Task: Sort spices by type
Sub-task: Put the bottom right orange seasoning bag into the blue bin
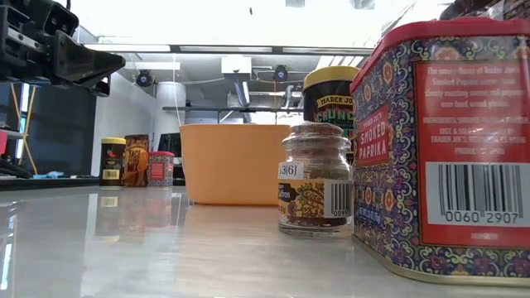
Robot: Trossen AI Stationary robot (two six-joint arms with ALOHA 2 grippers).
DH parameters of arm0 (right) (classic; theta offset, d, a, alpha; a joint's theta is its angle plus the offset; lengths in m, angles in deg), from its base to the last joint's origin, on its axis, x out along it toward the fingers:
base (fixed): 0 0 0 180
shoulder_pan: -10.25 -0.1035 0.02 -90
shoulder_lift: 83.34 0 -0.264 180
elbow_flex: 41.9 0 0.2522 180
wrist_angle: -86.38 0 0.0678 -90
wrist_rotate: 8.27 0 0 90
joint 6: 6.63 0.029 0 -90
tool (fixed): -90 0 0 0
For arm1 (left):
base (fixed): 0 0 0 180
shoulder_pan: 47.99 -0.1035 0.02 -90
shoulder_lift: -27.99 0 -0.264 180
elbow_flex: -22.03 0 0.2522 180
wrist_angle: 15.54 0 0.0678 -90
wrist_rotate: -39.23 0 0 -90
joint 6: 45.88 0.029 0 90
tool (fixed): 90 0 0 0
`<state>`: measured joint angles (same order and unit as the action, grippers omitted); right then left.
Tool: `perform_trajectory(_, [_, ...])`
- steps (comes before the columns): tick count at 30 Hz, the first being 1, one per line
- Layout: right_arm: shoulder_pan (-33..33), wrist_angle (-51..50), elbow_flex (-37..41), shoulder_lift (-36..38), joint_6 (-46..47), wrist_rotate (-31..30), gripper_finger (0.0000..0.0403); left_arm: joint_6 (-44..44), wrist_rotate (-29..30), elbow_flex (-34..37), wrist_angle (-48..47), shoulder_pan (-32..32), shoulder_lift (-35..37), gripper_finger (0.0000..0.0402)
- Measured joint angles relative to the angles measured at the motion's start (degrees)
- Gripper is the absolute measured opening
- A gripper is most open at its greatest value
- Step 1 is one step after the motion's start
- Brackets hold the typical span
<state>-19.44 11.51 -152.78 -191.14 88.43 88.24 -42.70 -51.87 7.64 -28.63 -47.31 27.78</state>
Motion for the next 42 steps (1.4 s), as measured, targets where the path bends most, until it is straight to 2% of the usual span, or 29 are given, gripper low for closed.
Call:
perform_trajectory(5, [-0.28,-0.55,-3.53,-3.57,0.02,0.59,0.0208,0.0,0.0,-0.01,0.0,0.0,0.0,0.0])
perform_trajectory(12, [-1.12,-0.47,-2.43,-6.11,0.03,2.97,0.0208,0.0,0.0,-0.01,-0.03,-0.01,0.0,0.0])
perform_trajectory(19, [-1.8,-1.12,-2.41,-6.33,0.03,-1.09,0.0203,0.0,0.0,0.01,-0.01,0.01,0.0,0.0])
perform_trajectory(22, [-1.88,-1.52,-2.41,-6.33,-0.12,-1.11,0.0176,0.0,0.0,-0.01,-0.01,-0.01,0.0,0.0])
perform_trajectory(28, [-2.7,-1.3,-2.39,-6.33,-0.17,-3.12,0.0095,0.0,0.01,-0.01,0.0,0.0,0.0,0.0])
perform_trajectory(33, [-2.97,-1.24,-2.36,-6.33,-1.16,-3.12,0.0056,0.0,0.02,-0.02,-0.02,0.0,0.0,0.0])
perform_trajectory(37, [-3.01,-1.22,-2.34,-6.16,-3.45,-2.73,0.0009,0.0,0.0,-0.01,-0.02,0.01,0.0,0.0])
perform_trajectory(42, [-4.09,-7.44,-4.73,-2.69,-4.03,-2.5,0.0002,0.0,0.02,0.0,-0.02,0.01,0.0,0.0])
